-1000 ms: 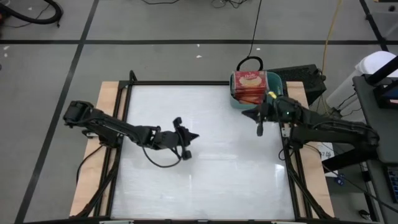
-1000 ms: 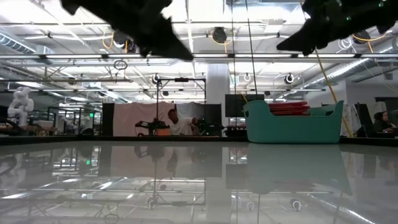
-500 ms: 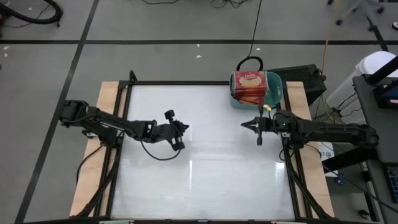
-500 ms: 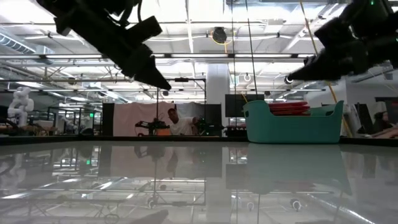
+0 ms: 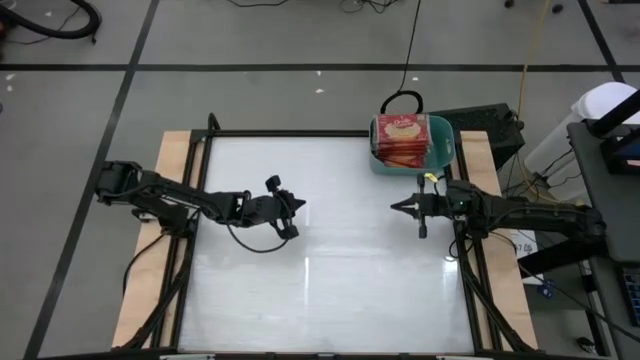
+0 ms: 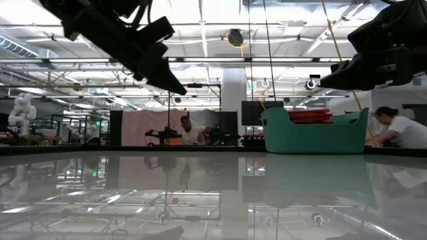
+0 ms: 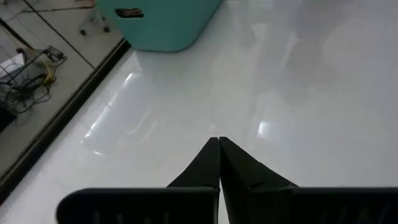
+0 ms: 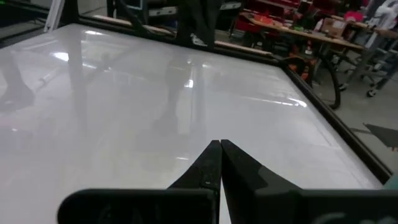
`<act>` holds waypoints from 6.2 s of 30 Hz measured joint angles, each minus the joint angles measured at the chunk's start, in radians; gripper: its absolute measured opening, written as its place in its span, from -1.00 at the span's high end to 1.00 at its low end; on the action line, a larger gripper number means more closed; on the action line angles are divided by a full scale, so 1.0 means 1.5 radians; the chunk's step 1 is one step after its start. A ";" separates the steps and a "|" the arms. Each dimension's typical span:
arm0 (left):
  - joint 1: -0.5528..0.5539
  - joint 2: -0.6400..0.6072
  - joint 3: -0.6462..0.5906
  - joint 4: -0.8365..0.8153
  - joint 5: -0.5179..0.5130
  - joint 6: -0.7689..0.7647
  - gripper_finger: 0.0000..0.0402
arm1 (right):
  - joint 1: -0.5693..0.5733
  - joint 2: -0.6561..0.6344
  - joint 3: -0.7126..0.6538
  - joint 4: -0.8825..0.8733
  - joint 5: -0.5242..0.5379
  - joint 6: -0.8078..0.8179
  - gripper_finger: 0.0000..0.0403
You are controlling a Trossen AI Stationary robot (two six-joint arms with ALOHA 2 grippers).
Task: Sort popcorn bags into baskets
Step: Return to Home Position
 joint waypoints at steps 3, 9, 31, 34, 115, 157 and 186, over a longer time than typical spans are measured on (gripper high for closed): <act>-0.004 -0.006 -0.040 0.048 0.002 -0.008 0.99 | 0.000 -0.021 0.000 -0.022 0.001 0.001 0.98; -0.013 -0.061 -0.157 0.184 0.008 -0.025 0.99 | 0.000 -0.070 0.001 -0.104 0.002 0.024 0.98; -0.018 -0.450 -0.384 0.192 0.052 0.030 0.99 | 0.000 -0.258 0.005 -0.238 0.020 0.050 0.98; -0.026 -0.482 -0.398 0.187 0.052 0.033 0.99 | 0.000 -0.273 0.005 -0.250 -0.019 0.065 0.98; -0.032 -0.636 -0.442 0.197 0.127 0.057 0.97 | 0.191 -0.259 -0.075 -0.047 0.210 0.089 1.00; -0.027 -0.635 -0.442 0.199 0.121 0.055 0.97 | 0.112 -0.256 -0.075 -0.064 0.104 0.124 1.00; 0.014 -0.900 -0.442 0.004 0.263 0.098 0.99 | 0.112 -0.256 -0.075 -0.062 0.105 0.124 1.00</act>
